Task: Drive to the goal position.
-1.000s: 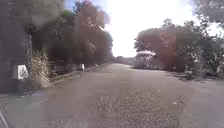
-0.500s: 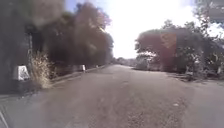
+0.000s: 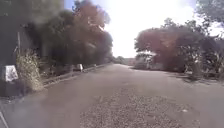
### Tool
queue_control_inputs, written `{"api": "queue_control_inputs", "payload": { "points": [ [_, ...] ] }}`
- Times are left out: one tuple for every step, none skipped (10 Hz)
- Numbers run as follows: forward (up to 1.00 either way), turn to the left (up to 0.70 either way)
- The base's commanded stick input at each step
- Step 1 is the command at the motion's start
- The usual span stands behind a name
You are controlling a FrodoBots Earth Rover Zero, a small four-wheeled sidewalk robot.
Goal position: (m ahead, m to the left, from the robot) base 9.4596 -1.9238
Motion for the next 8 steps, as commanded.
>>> {"api": "queue_control_inputs", "payload": {
  "points": [
    [0.5, 0.0],
    [0.5, 0.0],
    [0.5, 0.0],
    [0.5, 0.0],
    [0.5, 0.0],
    [0.5, 0.0],
    [0.5, 0.0],
    [0.5, 0.0]
  ]
}}
